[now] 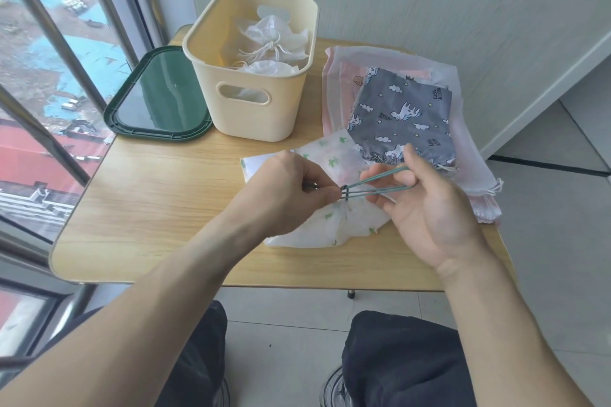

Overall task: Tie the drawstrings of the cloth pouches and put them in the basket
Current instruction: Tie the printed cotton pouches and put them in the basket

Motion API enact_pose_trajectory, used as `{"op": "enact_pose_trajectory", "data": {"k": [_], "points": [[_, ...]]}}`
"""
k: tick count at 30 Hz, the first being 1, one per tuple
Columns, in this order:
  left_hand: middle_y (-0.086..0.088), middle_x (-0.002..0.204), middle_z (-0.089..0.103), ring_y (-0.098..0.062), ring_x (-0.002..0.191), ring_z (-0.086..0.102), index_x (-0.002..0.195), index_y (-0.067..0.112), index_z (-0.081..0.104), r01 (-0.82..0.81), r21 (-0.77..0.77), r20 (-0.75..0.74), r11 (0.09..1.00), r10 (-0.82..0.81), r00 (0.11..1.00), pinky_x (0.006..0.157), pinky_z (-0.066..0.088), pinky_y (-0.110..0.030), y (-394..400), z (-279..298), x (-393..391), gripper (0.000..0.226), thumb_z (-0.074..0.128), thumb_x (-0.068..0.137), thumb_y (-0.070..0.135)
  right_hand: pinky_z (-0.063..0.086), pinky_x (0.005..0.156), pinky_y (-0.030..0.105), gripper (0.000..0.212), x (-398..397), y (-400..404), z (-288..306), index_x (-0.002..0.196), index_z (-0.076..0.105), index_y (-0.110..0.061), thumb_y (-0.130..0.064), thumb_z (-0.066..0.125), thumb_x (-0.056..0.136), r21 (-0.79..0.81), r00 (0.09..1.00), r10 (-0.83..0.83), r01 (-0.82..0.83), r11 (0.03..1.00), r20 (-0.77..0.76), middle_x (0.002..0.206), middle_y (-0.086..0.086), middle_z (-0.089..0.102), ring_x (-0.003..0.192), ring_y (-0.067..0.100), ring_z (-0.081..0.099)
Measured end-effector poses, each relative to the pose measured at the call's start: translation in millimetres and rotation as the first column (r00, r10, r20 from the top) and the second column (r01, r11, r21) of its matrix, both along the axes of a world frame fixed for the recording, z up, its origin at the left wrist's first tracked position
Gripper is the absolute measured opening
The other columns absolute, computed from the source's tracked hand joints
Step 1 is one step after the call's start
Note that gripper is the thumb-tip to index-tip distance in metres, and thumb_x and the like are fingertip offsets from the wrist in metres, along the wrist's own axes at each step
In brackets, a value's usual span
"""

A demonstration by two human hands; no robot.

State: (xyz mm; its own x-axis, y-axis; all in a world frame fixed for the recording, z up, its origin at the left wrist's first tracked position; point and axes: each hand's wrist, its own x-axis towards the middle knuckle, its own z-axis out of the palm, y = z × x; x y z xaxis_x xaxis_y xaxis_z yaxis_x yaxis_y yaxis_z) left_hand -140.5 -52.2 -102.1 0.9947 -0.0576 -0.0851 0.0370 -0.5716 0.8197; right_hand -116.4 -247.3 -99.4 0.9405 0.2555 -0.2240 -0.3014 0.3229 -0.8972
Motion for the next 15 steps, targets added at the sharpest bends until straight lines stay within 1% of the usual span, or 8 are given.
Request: {"op": "enact_pose_trajectory", "data": {"k": [3, 5, 7, 8, 9, 11, 13, 15], "points": [[0.017, 0.038, 0.044, -0.007, 0.042, 0.041, 0.082, 0.022, 0.079, -0.026, 0.053, 0.012, 0.998, 0.025, 1.000, 0.040, 0.028, -0.013, -4.5, -0.2, -0.2, 0.013, 0.071, 0.090, 0.029, 0.050, 0.089, 0.037, 0.045, -0.9, 2.6, 2.4, 0.050, 0.048, -0.022, -0.041, 0.056, 0.090, 0.146, 0.993, 0.005, 0.012, 0.989, -0.117, 0.084, 0.006, 0.071, 0.090, 0.024, 0.070], [0.012, 0.043, 0.051, -0.010, 0.046, 0.045, 0.079, 0.020, 0.079, -0.048, 0.112, 0.048, 0.993, 0.043, 0.998, 0.041, 0.031, -0.016, -5.4, -1.1, -0.1, 0.016, 0.070, 0.090, 0.027, 0.055, 0.085, 0.036, 0.042, -1.0, 2.9, 4.6, 0.052, 0.049, -0.022, -0.040, 0.057, 0.089, 0.195, 0.989, -0.002, 0.030, 0.980, -0.146, 0.086, 0.005, 0.070, 0.090, 0.024, 0.070], [-0.001, 0.053, 0.058, -0.020, 0.052, 0.049, 0.080, 0.014, 0.078, -0.080, 0.227, 0.092, 0.971, 0.060, 0.994, 0.050, 0.045, -0.032, -3.7, -4.7, 0.0, 0.018, 0.067, 0.091, 0.023, 0.058, 0.069, 0.030, 0.037, 2.1, -2.0, 6.3, 0.055, 0.050, -0.021, -0.035, 0.060, 0.087, 0.201, 0.986, -0.069, 0.100, 0.974, -0.154, 0.085, 0.005, 0.068, 0.082, 0.021, 0.069], [-0.002, 0.055, 0.059, -0.020, 0.054, 0.050, 0.078, 0.015, 0.077, -0.099, 0.278, 0.105, 0.955, 0.072, 0.992, 0.052, 0.047, -0.034, -2.1, -5.8, -0.3, 0.019, 0.066, 0.091, 0.023, 0.055, 0.058, 0.026, 0.035, 5.4, -6.1, 6.4, 0.056, 0.049, -0.020, -0.033, 0.061, 0.086, 0.191, 0.980, -0.113, 0.144, 0.971, -0.163, 0.083, 0.006, 0.066, 0.073, 0.019, 0.067], [0.001, 0.054, 0.057, -0.016, 0.053, 0.050, 0.078, 0.017, 0.076, -0.107, 0.301, 0.106, 0.948, 0.078, 0.991, 0.053, 0.047, -0.032, -0.4, -6.9, -0.3, 0.018, 0.065, 0.091, 0.024, 0.049, 0.049, 0.023, 0.033, 8.6, -10.4, 6.7, 0.060, 0.048, -0.019, -0.032, 0.062, 0.087, 0.181, 0.974, -0.147, 0.178, 0.967, -0.175, 0.079, 0.005, 0.063, 0.065, 0.017, 0.062], [0.009, 0.051, 0.052, -0.007, 0.050, 0.050, 0.078, 0.022, 0.075, -0.098, 0.272, 0.087, 0.957, 0.077, 0.993, 0.051, 0.042, -0.027, 2.0, -7.5, -0.5, 0.017, 0.066, 0.091, 0.028, 0.040, 0.041, 0.019, 0.033, 12.3, -17.4, 6.8, 0.067, 0.045, -0.019, -0.033, 0.059, 0.093, 0.165, 0.961, -0.204, 0.235, 0.958, -0.185, 0.071, 0.002, 0.058, 0.056, 0.013, 0.054], [0.013, 0.050, 0.050, 0.002, 0.051, 0.051, 0.080, 0.025, 0.073, -0.080, 0.232, 0.088, 0.969, 0.061, 0.994, 0.046, 0.035, -0.020, 1.1, -7.4, -0.3, 0.016, 0.065, 0.092, 0.030, 0.046, 0.046, 0.018, 0.029, 14.1, -23.8, 6.5, 0.076, 0.050, -0.017, -0.032, 0.055, 0.100, 0.158, 0.943, -0.293, 0.317, 0.935, -0.159, 0.069, 0.000, 0.060, 0.060, 0.012, 0.060], [0.014, 0.052, 0.048, 0.003, 0.051, 0.049, 0.082, 0.024, 0.073, -0.060, 0.230, 0.104, 0.971, 0.037, 0.994, 0.047, 0.032, -0.018, -0.2, -7.7, -0.4, 0.015, 0.063, 0.092, 0.029, 0.060, 0.074, 0.024, 0.022, 15.2, -25.1, 4.9, 0.099, 0.060, -0.008, -0.029, 0.053, 0.103, 0.165, 0.921, -0.375, 0.388, 0.907, -0.104, 0.086, 0.004, 0.068, 0.085, 0.017, 0.072]]}}
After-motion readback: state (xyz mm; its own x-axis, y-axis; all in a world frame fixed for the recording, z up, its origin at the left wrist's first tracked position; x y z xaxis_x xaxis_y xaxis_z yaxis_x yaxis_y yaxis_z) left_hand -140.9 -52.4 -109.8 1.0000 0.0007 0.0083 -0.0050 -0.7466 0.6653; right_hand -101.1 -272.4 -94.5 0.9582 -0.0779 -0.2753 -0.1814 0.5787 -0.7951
